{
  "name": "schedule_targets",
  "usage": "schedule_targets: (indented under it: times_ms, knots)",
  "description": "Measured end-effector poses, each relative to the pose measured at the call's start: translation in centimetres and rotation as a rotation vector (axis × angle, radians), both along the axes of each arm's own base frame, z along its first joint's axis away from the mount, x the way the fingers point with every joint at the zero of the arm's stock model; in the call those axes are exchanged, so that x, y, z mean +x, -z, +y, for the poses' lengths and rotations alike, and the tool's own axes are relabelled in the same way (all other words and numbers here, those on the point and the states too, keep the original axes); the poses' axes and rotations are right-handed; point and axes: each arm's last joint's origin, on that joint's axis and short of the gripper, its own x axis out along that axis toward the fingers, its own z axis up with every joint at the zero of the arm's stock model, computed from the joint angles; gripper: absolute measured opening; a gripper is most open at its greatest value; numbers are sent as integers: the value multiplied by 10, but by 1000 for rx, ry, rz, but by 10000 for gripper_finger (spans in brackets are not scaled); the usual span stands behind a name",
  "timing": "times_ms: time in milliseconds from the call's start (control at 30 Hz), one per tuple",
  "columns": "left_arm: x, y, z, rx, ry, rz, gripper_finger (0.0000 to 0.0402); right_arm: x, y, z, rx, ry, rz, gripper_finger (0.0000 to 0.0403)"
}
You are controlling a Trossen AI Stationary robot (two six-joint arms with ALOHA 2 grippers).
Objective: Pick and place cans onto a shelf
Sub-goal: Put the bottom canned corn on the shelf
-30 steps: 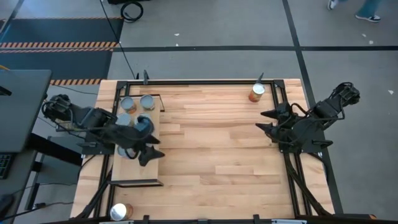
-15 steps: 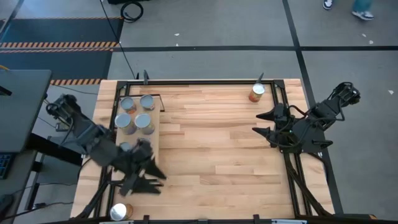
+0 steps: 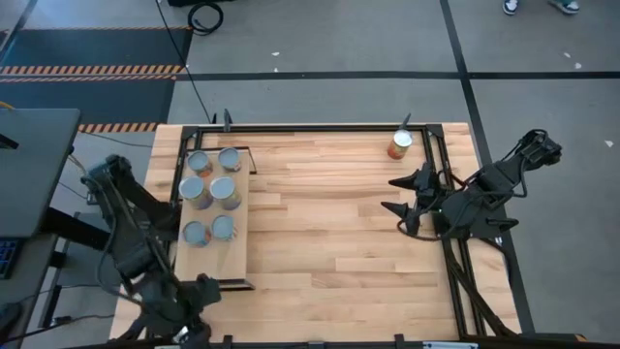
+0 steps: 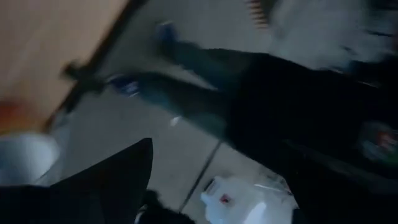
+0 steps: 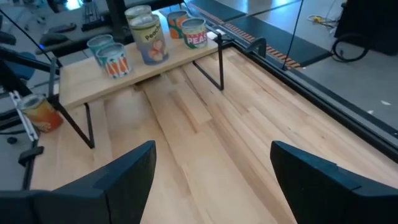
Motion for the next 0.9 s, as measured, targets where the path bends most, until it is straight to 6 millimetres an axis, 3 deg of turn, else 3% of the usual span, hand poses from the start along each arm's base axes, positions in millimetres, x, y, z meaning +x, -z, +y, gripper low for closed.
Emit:
schedule_targets:
  times_ms: [367,700,900]
  knots:
    - [-10,64,-29,179,29,614,347,16,10,10,-34,1,49,322]
    - [-16,108,-51,383,34,757,347,17,12,12,-34,-21,66,322]
    - [-19,112,-54,402,-1,747,351,17,12,12,-33,-36,74,322]
